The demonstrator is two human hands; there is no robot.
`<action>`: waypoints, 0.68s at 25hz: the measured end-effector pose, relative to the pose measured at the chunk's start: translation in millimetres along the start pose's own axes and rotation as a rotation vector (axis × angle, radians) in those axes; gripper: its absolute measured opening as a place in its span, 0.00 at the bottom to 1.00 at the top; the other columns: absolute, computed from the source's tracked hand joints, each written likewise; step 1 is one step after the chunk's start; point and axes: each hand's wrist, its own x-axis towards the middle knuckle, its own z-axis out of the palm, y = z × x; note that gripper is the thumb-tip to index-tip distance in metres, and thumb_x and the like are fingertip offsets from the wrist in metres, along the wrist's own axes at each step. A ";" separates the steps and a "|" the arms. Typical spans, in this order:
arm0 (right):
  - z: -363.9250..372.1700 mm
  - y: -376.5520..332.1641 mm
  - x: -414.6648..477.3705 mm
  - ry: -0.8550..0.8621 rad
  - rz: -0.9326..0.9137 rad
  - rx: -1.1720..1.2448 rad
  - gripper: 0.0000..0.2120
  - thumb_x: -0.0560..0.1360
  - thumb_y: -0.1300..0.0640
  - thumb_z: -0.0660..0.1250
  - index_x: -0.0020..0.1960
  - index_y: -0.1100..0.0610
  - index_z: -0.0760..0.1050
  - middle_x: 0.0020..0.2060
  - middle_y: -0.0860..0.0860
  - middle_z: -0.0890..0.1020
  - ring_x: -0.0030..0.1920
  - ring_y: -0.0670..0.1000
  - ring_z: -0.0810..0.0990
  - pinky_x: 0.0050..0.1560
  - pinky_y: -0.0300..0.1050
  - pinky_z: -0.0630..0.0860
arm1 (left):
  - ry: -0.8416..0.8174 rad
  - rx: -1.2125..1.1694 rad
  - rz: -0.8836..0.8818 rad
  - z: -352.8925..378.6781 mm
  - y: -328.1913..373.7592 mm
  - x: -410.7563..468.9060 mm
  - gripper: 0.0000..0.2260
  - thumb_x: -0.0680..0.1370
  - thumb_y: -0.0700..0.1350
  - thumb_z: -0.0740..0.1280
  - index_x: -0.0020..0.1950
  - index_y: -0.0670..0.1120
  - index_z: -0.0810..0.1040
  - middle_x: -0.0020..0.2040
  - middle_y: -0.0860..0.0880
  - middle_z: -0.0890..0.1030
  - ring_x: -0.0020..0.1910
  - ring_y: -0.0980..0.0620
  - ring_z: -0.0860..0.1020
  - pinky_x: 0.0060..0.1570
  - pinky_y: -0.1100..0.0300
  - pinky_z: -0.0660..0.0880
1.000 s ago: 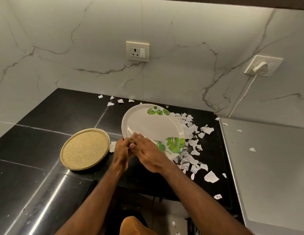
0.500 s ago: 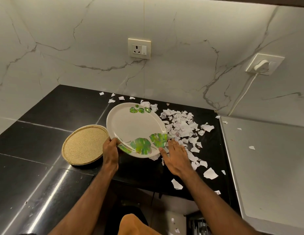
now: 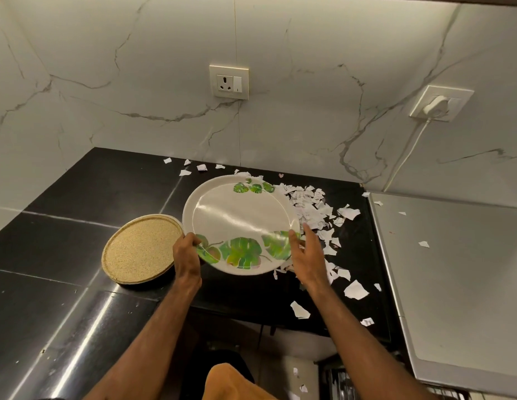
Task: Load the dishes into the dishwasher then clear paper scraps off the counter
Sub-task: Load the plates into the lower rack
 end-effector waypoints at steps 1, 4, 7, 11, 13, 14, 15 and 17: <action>-11.4 -3.5 4.7 0.024 0.082 0.107 0.34 0.82 0.33 0.60 0.82 0.47 0.61 0.72 0.50 0.74 0.65 0.54 0.81 0.60 0.59 0.83 | -0.011 0.011 -0.013 -1.9 -1.0 1.7 0.08 0.69 0.46 0.62 0.43 0.42 0.76 0.46 0.41 0.78 0.48 0.40 0.77 0.44 0.46 0.76; -43.6 -1.0 13.6 0.003 0.171 0.251 0.22 0.84 0.43 0.65 0.74 0.52 0.73 0.57 0.51 0.83 0.53 0.52 0.86 0.49 0.52 0.86 | -0.109 -0.002 -0.071 2.0 -7.8 7.4 0.11 0.67 0.47 0.63 0.43 0.42 0.80 0.46 0.39 0.81 0.47 0.37 0.79 0.49 0.35 0.79; -58.2 11.4 5.9 0.101 0.106 0.249 0.15 0.85 0.47 0.64 0.68 0.52 0.77 0.55 0.53 0.84 0.53 0.51 0.85 0.49 0.49 0.86 | -0.203 0.022 -0.089 28.0 -4.1 2.1 0.13 0.71 0.44 0.62 0.51 0.39 0.77 0.47 0.38 0.79 0.45 0.41 0.79 0.44 0.44 0.80; -76.4 25.7 -13.8 0.286 0.048 0.371 0.13 0.86 0.47 0.63 0.69 0.47 0.74 0.56 0.48 0.83 0.55 0.48 0.84 0.50 0.48 0.85 | -0.346 0.164 -0.023 65.4 -5.8 4.8 0.13 0.77 0.48 0.69 0.59 0.46 0.75 0.54 0.44 0.82 0.50 0.44 0.81 0.48 0.47 0.81; -90.6 29.4 -22.5 0.362 0.027 0.419 0.10 0.85 0.48 0.64 0.66 0.41 0.75 0.57 0.46 0.83 0.55 0.46 0.84 0.50 0.44 0.84 | -0.411 0.166 0.031 82.4 -6.7 5.5 0.07 0.81 0.44 0.69 0.59 0.48 0.79 0.52 0.47 0.84 0.51 0.46 0.82 0.50 0.49 0.81; -98.6 32.0 -26.6 0.390 0.020 0.437 0.09 0.85 0.50 0.65 0.64 0.40 0.75 0.57 0.46 0.84 0.56 0.45 0.84 0.51 0.43 0.84 | -0.423 0.154 0.069 91.3 -6.3 5.2 0.05 0.82 0.43 0.69 0.57 0.48 0.80 0.49 0.48 0.85 0.50 0.46 0.81 0.50 0.51 0.81; -106.7 34.5 -30.6 0.410 0.005 0.446 0.08 0.85 0.52 0.65 0.62 0.40 0.76 0.57 0.45 0.84 0.56 0.44 0.84 0.53 0.42 0.83 | -0.444 0.132 0.108 99.8 -5.0 4.8 0.04 0.83 0.43 0.68 0.56 0.49 0.81 0.48 0.48 0.84 0.49 0.46 0.80 0.50 0.51 0.81; -123.2 43.4 -38.9 0.430 -0.030 0.417 0.09 0.85 0.55 0.66 0.63 0.45 0.76 0.57 0.46 0.84 0.57 0.44 0.84 0.56 0.45 0.84 | -0.520 0.048 0.169 116.7 -1.5 -1.2 0.04 0.82 0.44 0.69 0.57 0.48 0.81 0.50 0.46 0.83 0.51 0.46 0.79 0.54 0.49 0.79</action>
